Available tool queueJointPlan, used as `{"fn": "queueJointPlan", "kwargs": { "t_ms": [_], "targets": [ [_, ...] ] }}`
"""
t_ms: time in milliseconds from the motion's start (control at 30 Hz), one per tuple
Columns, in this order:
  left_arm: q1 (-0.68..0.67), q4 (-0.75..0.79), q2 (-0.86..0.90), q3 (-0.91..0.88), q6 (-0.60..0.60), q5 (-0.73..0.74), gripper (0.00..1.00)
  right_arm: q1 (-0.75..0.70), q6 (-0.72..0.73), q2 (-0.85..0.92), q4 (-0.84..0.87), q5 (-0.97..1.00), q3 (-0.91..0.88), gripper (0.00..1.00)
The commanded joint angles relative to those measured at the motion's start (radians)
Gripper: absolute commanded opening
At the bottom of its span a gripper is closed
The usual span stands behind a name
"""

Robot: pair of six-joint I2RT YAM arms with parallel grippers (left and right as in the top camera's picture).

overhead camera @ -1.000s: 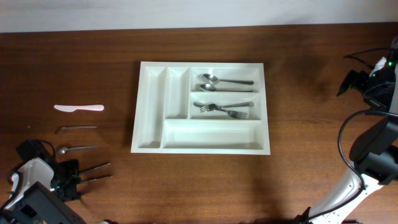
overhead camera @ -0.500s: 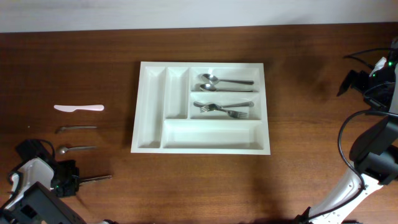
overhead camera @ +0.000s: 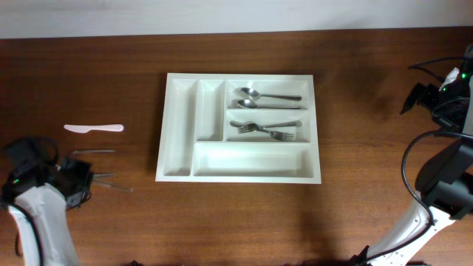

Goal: Pack container
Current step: 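Lift the forks with the left gripper toward the tray, then lower the forks into the tray's bottom compartment and open the left gripper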

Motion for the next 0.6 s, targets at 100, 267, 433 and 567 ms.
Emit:
{"fn": "queueJointPlan", "kwargs": {
  "t_ms": [100, 267, 433, 567],
  "targets": [
    [-0.414, -0.021, -0.172, 0.044, -0.264, -0.006, 0.25, 0.005, -0.008, -0.025, 0.000, -0.006, 0.014, 0.99],
    [-0.727, -0.004, -0.161, 0.044, -0.521, -0.085, 0.25, 0.005, -0.008, -0.025, 0.000, -0.006, 0.014, 0.99],
    [-0.977, 0.069, -0.115, 0.044, -0.668, -0.152, 0.25, 0.005, -0.008, -0.025, 0.000, -0.006, 0.014, 0.99],
    [-1.088, 0.192, -0.017, 0.044, -0.847, -0.176, 0.25, 0.005, -0.008, -0.025, 0.000, -0.006, 0.014, 0.99]
  ]
}}
